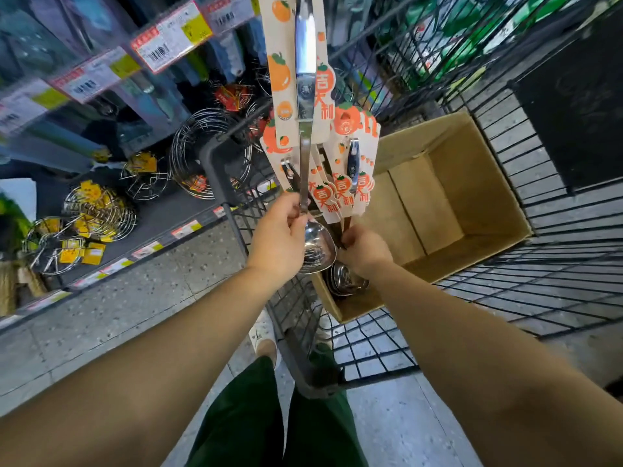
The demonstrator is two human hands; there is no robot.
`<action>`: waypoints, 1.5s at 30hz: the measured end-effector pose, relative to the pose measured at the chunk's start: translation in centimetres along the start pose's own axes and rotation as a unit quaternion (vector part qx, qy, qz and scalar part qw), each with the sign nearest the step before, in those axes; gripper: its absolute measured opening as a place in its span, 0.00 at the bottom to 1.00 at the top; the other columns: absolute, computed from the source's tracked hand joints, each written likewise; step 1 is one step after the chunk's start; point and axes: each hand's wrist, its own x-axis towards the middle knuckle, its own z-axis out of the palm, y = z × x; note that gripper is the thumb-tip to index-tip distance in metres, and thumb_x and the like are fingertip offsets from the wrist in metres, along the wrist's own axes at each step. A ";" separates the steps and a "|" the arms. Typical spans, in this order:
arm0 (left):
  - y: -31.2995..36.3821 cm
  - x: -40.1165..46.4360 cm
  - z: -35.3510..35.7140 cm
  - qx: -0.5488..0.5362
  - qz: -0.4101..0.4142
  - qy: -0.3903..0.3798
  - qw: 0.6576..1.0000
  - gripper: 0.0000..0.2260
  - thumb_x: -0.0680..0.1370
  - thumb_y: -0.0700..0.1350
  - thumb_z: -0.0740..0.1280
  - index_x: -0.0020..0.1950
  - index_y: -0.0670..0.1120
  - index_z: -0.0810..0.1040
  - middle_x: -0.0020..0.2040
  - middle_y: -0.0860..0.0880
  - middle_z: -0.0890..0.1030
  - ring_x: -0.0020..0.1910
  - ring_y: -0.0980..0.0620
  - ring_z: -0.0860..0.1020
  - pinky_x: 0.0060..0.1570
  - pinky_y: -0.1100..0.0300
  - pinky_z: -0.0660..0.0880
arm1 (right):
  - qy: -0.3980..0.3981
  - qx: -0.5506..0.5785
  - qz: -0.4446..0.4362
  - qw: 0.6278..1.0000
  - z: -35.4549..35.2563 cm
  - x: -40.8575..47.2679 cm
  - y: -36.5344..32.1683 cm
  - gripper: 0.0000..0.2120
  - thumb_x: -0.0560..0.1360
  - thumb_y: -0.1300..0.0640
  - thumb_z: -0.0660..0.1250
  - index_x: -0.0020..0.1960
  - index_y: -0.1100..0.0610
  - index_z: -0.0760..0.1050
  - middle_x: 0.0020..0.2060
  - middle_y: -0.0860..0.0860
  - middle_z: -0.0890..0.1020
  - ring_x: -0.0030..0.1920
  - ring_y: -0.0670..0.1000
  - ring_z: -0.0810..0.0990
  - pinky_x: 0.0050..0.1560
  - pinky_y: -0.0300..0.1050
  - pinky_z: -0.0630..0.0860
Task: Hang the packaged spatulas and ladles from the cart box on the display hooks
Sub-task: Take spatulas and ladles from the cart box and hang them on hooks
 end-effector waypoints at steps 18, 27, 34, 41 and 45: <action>1.1 -0.9 -1.9 -0.046 0.000 0.048 0.998 0.08 0.79 0.39 0.63 0.55 0.51 0.73 0.47 0.50 0.79 0.47 0.52 0.77 0.48 0.62 0.73 | 0.075 -0.038 -0.027 0.996 0.8 0.8 1.9 0.08 0.78 0.57 0.63 0.57 0.55 0.75 0.46 0.52 0.82 0.47 0.54 0.80 0.47 0.48 0.76; 1.8 -1.9 -2.5 -0.058 0.013 0.011 0.998 0.11 0.79 0.38 0.63 0.48 0.55 0.71 0.42 0.57 0.76 0.43 0.58 0.75 0.43 0.71 0.70 | 0.111 0.075 -0.020 0.991 -1.8 -1.9 1.4 0.07 0.80 0.56 0.62 0.55 0.54 0.76 0.44 0.52 0.80 0.44 0.53 0.78 0.42 0.42 0.70; 5.9 -3.1 -5.1 -0.075 0.035 -0.024 0.996 0.06 0.80 0.40 0.62 0.54 0.51 0.71 0.43 0.51 0.74 0.41 0.55 0.71 0.38 0.69 0.67 | 0.158 0.139 -0.093 0.973 -6.6 -9.3 -3.7 0.11 0.81 0.55 0.58 0.62 0.53 0.72 0.51 0.54 0.82 0.49 0.56 0.80 0.51 0.53 0.78; 10.2 -6.5 -9.5 -0.103 0.110 -0.030 0.988 0.05 0.77 0.41 0.67 0.46 0.51 0.74 0.40 0.49 0.77 0.37 0.54 0.73 0.41 0.61 0.70 | 0.184 0.205 -0.201 0.940 -8.2 -18.4 -8.7 0.06 0.81 0.53 0.59 0.56 0.53 0.71 0.44 0.52 0.80 0.41 0.49 0.76 0.43 0.45 0.73; 12.1 -9.4 -13.1 -0.109 0.148 0.001 0.983 0.06 0.75 0.41 0.70 0.45 0.50 0.75 0.37 0.51 0.79 0.36 0.53 0.75 0.41 0.57 0.71 | 0.181 0.223 -0.266 0.920 -8.8 -23.4 -11.4 0.09 0.76 0.60 0.67 0.47 0.46 0.71 0.39 0.49 0.78 0.39 0.49 0.74 0.41 0.47 0.72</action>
